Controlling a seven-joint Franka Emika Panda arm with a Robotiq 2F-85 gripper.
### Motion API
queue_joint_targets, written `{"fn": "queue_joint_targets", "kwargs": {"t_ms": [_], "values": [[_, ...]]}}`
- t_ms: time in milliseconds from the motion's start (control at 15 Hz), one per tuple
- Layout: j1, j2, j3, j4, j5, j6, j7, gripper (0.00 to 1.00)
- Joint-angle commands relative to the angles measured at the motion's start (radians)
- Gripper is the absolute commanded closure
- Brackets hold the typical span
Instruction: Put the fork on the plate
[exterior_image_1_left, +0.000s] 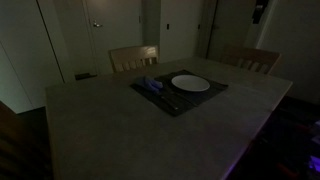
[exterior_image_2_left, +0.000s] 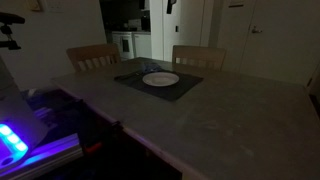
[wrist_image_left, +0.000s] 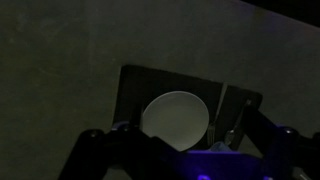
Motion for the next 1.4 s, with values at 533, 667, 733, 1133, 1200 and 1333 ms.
{"fn": "queue_joint_targets", "kwargs": {"t_ms": [533,667,733,1133,1200,1333], "values": [[-0.011,0.104,0.131,0.043,0.020,0.022,0.022,0.00],[-0.010,0.150,0.159,0.057,0.016,0.044,0.045,0.00],[-0.009,0.183,0.171,0.066,0.017,0.067,0.055,0.00],[-0.011,0.348,0.235,0.146,0.025,0.086,0.044,0.00],[-0.026,0.278,0.237,0.087,0.015,0.099,0.053,0.00],[-0.026,0.300,0.249,0.096,0.014,0.099,0.054,0.00]]}}
